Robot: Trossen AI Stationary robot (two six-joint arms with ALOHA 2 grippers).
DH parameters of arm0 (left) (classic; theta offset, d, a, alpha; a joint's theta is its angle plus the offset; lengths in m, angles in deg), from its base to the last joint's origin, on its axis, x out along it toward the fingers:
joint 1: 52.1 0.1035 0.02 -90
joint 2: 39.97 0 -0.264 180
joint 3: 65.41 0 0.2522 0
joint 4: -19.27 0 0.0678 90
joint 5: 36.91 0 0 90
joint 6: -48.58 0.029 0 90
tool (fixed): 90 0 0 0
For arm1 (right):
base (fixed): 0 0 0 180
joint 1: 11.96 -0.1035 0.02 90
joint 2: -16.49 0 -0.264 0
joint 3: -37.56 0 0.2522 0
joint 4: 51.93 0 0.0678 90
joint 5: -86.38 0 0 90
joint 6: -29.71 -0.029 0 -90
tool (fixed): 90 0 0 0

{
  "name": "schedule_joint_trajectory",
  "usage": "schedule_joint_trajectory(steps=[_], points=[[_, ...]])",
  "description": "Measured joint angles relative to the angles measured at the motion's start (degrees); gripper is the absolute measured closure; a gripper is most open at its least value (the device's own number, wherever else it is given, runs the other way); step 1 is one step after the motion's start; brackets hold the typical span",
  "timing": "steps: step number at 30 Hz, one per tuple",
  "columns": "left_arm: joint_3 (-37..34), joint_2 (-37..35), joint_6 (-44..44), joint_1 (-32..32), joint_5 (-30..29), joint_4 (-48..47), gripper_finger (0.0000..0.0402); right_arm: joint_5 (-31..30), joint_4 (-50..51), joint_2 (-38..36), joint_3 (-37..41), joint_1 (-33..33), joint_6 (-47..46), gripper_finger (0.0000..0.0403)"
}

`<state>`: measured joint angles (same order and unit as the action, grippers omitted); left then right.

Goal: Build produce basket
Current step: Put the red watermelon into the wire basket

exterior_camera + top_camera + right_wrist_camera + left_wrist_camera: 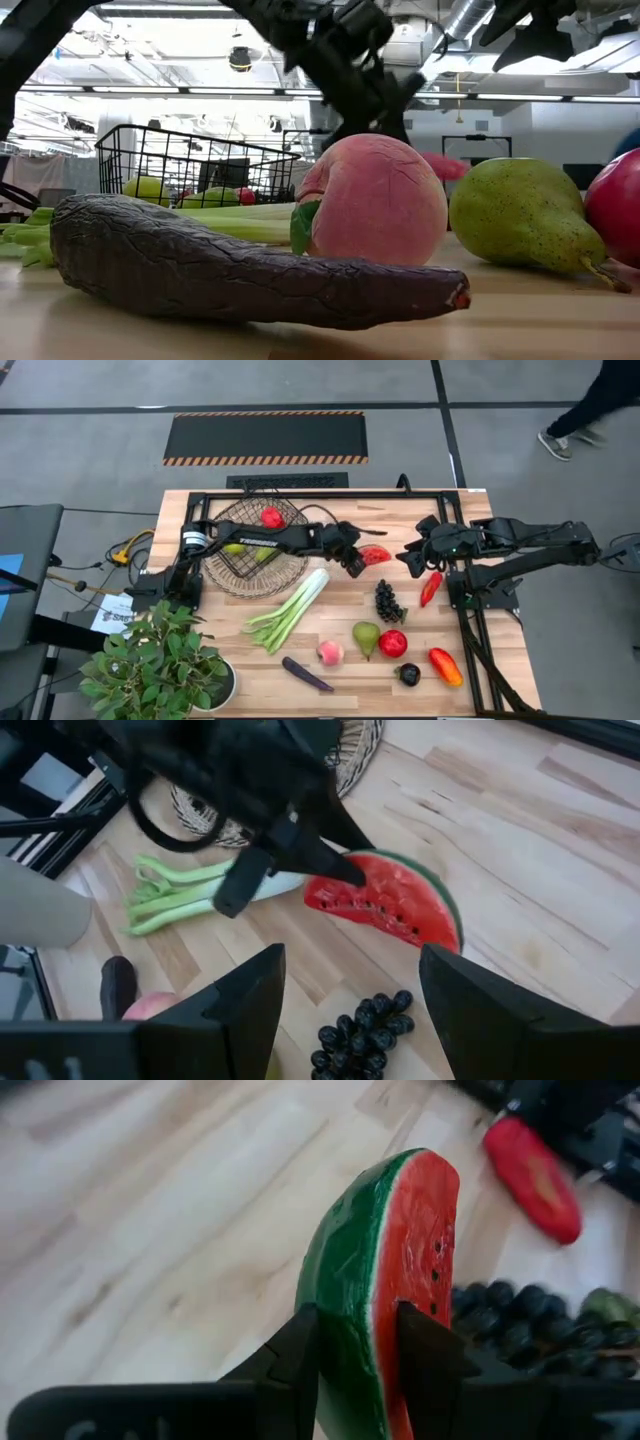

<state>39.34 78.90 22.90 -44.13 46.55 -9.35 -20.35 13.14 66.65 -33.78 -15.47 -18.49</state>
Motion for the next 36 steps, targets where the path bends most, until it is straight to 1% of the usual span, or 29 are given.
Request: schedule_joint_trajectory(steps=[7,12,14,17,21,24,29,33,36], points=[[14.02,-0.07,2.68,1.76,-1.78,-17.77,0.0319,-0.03,-0.67,-0.88,0.00,0.00,0.01,0.0148],[21.94,-0.55,3.21,4.09,-2.62,-29.97,0.0319,-0.11,-0.90,-1.98,0.04,0.00,0.02,0.0148],[24.01,-1.30,3.83,4.87,-3.13,-33.64,0.0319,-0.13,-0.73,-2.43,0.00,0.00,0.11,0.0148],[26.48,-3.12,4.96,5.73,-3.28,-36.37,0.0319,-0.13,-0.61,-3.03,0.04,0.00,0.22,0.0148],[27.27,-7.57,4.95,6.61,-4.46,-41.81,0.0319,-0.19,-0.50,-3.22,0.02,0.00,0.23,0.0148],[27.03,-11.39,4.53,6.87,-9.23,-47.90,0.0319,-0.38,-0.50,-3.36,0.02,0.00,0.30,0.0148],[26.99,-16.76,1.86,6.56,-19.67,-59.85,0.0319,-1.57,-0.44,-3.31,0.02,-0.04,0.66,0.0148],[26.96,-19.70,-2.24,5.92,-24.30,-67.96,0.0319,-1.73,-0.36,-3.17,0.02,-0.04,0.69,0.0148],[26.96,-21.26,-7.35,4.93,-28.50,-75.00,0.0319,-1.75,-0.35,-3.18,0.02,-0.04,0.69,0.0148]])
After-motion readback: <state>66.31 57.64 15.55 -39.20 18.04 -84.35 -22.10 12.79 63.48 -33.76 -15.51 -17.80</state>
